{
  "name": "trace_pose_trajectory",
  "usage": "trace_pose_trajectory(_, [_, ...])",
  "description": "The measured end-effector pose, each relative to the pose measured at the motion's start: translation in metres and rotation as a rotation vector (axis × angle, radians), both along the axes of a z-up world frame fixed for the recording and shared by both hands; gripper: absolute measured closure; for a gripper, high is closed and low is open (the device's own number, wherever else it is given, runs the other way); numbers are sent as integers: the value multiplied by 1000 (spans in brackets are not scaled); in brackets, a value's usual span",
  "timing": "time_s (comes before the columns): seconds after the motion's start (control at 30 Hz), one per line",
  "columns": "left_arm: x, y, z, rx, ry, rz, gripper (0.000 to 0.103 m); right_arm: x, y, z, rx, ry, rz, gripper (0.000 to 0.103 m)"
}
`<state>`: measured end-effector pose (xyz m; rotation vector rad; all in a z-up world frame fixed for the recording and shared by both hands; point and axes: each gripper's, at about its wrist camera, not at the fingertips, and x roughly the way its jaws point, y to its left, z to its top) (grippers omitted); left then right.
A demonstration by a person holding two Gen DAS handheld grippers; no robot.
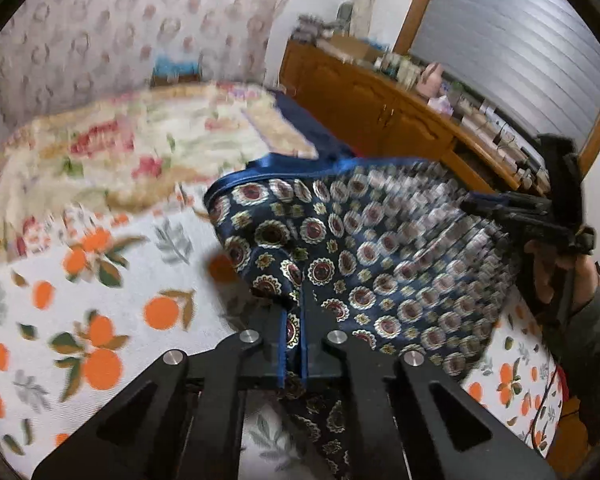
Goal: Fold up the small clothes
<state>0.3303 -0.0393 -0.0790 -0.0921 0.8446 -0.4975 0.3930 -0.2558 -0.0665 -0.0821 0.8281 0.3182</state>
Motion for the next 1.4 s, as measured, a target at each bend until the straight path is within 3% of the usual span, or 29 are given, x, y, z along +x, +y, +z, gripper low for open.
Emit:
trace_pose_trajectory(0.07, [-12,14,18,-20,-43,21,98,0,4,1,25,8,27,62])
trace_pose_trajectory(0.2, [-21,38,32,13,-68,60,98,3,15,2,66,30,78,61])
trace_pose_trajectory(0.37, [-28,54,25,40,-56,94,98,15,39,-10,42,64,113,60])
trace_pose_trajectory(0.53, [-33,57,17,51,-57,97,98,29,42,-19,9,91,76,57])
trace_pose_trajectory(0.9, [-29,60,3,58,-42,106,98,30,62,-19,-3,74,124,55])
trace_pose_trajectory(0.93, [-30,59,4,60,-47,106,98,30,64,-19,-13,73,127,59])
trace_pose_trajectory(0.97, [-32,58,5,60,-54,105,98,28,63,-18,-6,79,136,73])
trace_pose_trajectory(1.03, [-35,57,9,56,-69,101,98,25,65,-17,16,93,172,91])
trace_pose_trajectory(1.13, [-42,56,17,38,-92,93,98,13,73,-13,0,50,216,99])
trace_pose_trajectory(1.4, [-79,70,56,-13,-183,85,98,-18,84,28,42,-121,251,100])
